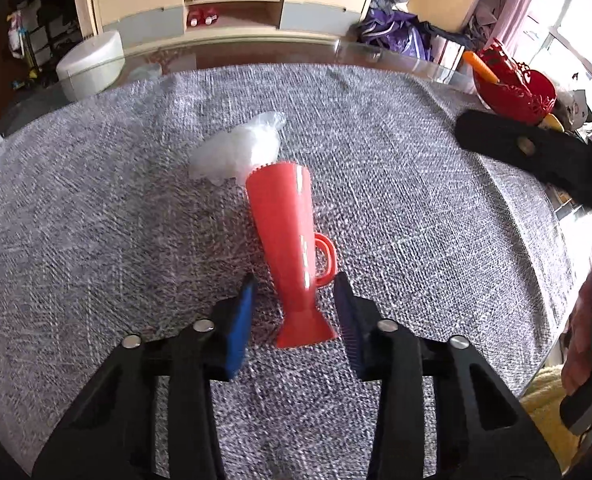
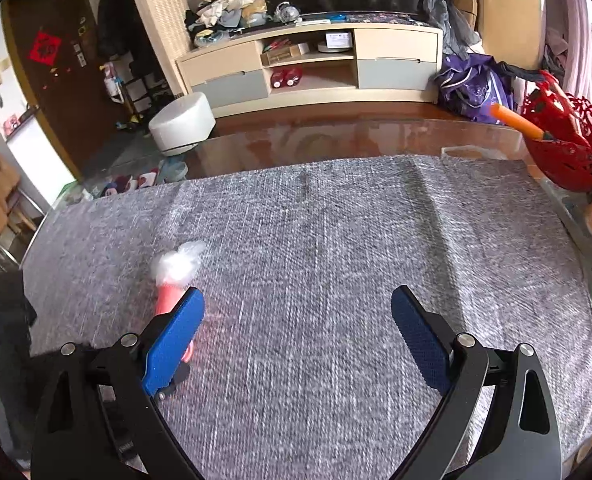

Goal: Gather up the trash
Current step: 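Grasp the red cup with the left gripper while the right gripper grasps the clear bag, then carry the red cup and clear bag down into the black bin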

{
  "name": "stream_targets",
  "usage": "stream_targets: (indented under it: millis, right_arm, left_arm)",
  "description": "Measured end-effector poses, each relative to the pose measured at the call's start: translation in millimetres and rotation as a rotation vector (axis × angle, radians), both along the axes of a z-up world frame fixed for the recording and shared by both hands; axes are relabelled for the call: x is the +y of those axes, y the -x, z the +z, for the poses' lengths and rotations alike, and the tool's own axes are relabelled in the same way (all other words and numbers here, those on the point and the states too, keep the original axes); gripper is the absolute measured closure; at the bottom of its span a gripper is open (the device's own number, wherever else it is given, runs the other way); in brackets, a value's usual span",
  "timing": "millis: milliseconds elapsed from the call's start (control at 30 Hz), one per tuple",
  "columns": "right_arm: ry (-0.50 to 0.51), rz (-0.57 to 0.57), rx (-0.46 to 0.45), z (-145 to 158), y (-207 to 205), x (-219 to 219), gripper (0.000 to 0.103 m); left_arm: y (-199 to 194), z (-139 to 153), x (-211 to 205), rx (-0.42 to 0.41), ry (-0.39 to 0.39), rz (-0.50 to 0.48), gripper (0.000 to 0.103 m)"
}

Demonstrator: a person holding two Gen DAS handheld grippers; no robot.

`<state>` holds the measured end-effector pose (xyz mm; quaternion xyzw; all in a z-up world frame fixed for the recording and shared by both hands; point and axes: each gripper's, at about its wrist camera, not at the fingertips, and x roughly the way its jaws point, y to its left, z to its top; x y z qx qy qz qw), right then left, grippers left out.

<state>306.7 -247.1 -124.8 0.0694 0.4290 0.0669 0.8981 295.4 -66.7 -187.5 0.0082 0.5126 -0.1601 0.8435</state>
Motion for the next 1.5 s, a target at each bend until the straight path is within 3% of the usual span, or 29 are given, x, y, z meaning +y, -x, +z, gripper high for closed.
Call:
stream_targets:
  millis: [33, 133, 500, 700, 767, 833, 1067, 1500]
  right_arm:
    - [-0.005, 0.003, -0.002, -0.1, -3.1, 2.4, 0.008]
    - [-0.019, 0.023, -0.004, -1.6, -10.5, 13.3, 0.008]
    - [0.003, 0.177, 0.018, -23.5, -37.3, 89.7, 0.010]
    - [0.024, 0.212, 0.066, -46.1, -52.7, 110.7, 0.041]
    - [0.018, 0.221, 0.084, -52.2, -54.8, 112.9, 0.066]
    - [0.025, 0.224, 0.071, -51.0, -50.4, 112.5, 0.069]
    - [0.045, 0.239, 0.032, -18.6, -14.9, 104.6, 0.071]
    - [0.028, 0.223, -0.089, 69.5, 124.1, 68.9, 0.069]
  left_arm:
    - [0.6, -0.4, 2.5, 0.001, 0.004, -0.003, 0.076]
    - [6.0, 0.1, 16.1, 0.008, 0.033, 0.004, 0.079]
    - [16.6, 36.1, 97.3, -0.071, 0.012, 0.159, 0.079]
    - [13.6, 34.1, 114.2, -0.063, 0.025, 0.178, 0.079]
    - [14.1, 33.3, 113.9, -0.061, 0.024, 0.172, 0.079]
    - [15.3, 34.9, 114.0, -0.064, 0.023, 0.171, 0.079]
    - [40.6, 57.8, 114.3, -0.117, 0.013, 0.171, 0.079]
    - [140.9, 121.2, 98.8, -0.226, 0.062, 0.112, 0.079]
